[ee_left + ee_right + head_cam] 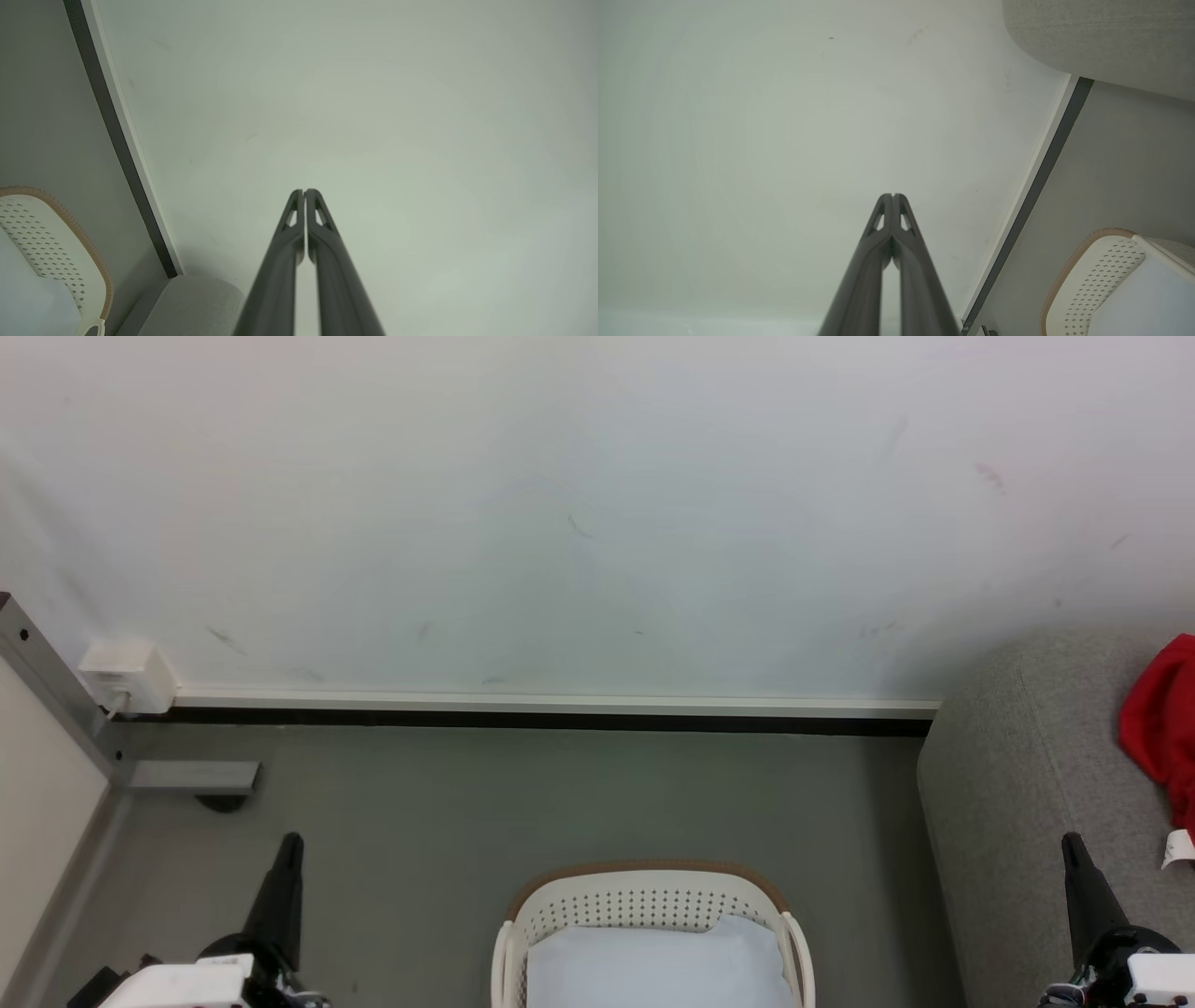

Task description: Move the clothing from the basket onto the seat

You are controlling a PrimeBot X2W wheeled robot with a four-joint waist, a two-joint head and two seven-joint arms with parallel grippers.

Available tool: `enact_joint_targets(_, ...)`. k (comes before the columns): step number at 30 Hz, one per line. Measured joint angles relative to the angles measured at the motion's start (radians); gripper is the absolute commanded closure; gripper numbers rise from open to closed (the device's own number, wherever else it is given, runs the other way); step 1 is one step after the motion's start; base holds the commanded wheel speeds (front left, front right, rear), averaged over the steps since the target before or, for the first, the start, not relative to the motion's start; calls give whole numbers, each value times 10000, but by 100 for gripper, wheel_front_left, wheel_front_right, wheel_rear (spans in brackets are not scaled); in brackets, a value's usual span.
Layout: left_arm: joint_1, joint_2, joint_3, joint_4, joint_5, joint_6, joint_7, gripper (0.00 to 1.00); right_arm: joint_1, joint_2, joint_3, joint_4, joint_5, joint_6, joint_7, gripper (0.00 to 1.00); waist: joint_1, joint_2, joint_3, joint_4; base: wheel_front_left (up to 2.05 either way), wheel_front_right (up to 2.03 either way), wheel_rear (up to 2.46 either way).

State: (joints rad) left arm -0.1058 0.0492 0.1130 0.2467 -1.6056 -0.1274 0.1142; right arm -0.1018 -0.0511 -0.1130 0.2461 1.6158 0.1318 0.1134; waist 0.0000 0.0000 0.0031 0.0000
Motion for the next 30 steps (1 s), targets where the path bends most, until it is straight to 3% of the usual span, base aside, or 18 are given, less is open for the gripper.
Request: enact_joint_targets(30,0,0,0,0,0,-2,-2,100,0,6,-8,-2,0,0,2,100,0,0,0,0,0,0,0)
